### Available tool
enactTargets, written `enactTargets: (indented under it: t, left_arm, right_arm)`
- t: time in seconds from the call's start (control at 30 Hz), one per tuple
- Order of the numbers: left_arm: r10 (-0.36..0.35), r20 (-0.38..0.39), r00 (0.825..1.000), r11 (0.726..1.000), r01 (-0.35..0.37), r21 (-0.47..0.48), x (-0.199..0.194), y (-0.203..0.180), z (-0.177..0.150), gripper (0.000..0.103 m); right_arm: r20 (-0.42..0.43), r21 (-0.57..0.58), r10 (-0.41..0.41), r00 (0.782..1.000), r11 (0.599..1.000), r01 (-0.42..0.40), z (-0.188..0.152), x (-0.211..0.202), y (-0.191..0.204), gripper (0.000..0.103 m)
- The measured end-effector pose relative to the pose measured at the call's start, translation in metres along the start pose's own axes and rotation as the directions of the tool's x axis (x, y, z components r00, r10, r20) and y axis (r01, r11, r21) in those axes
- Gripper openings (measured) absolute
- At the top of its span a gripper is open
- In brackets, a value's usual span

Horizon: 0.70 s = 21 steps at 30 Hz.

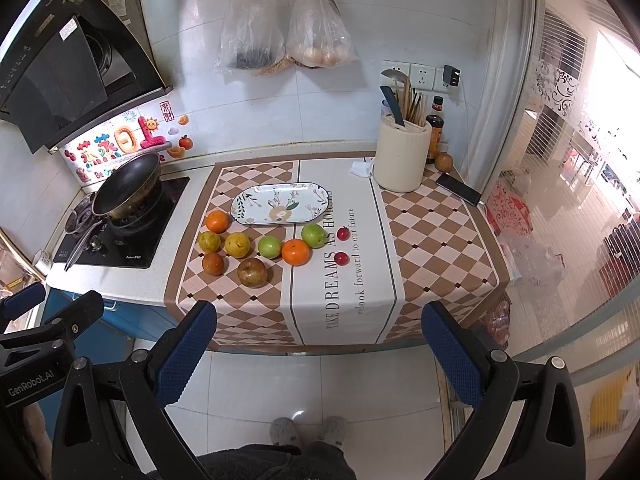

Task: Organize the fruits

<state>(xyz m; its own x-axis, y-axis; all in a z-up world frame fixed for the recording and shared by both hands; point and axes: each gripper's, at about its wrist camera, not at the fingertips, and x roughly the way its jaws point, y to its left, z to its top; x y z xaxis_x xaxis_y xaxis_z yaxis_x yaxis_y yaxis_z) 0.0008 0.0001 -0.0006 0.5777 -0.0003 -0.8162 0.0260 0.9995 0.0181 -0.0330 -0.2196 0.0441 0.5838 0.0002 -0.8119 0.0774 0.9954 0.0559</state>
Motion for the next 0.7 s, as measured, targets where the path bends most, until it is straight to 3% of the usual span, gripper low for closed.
enactTargets:
  t: [0.7]
  left_arm:
    - [0.002, -0.008, 1.000, 1.000, -0.002, 0.000, -0.0011, -0.0017, -0.0076, 0.103]
  right_arm:
    - [-0.015, 0.002, 0.009, 1.000, 1.000, -0.009, -0.0016, 0.0008, -0.0040, 0.103]
